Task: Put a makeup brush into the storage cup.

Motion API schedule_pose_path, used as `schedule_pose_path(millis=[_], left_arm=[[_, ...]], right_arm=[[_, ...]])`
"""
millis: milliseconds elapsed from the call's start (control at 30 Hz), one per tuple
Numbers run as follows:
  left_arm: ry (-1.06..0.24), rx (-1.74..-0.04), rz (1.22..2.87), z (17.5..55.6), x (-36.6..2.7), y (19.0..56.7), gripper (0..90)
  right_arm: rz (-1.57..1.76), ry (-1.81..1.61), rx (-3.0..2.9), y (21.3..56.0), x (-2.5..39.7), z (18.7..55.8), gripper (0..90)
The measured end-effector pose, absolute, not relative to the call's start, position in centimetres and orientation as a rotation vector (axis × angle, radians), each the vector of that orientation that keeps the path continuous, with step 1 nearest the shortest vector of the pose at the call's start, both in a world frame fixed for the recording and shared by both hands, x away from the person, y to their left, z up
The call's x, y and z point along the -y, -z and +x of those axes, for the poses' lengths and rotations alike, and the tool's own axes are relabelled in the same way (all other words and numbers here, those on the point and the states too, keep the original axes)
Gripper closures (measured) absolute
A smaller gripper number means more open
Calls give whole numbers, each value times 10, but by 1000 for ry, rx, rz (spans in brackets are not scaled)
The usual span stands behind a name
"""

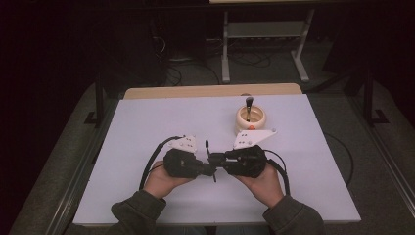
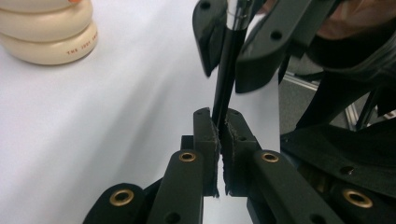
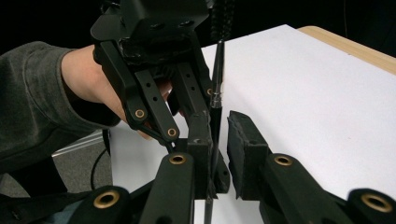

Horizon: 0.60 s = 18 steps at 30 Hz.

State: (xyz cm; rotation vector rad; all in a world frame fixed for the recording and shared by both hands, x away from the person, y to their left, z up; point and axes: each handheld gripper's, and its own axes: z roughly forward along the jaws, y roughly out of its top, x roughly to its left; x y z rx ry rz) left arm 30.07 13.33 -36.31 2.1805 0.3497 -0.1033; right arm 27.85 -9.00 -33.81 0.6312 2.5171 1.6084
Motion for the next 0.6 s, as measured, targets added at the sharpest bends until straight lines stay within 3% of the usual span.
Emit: schedule_pose_path(millis=[433,600], left_arm=[[79,-339,2229,298,-129,365,850],[62,-339,2235,298,-130,365,796]], right_arm=[[617,-1580,-2556,338,87,280,842],[626,-1578,-2554,337,90,281,847]])
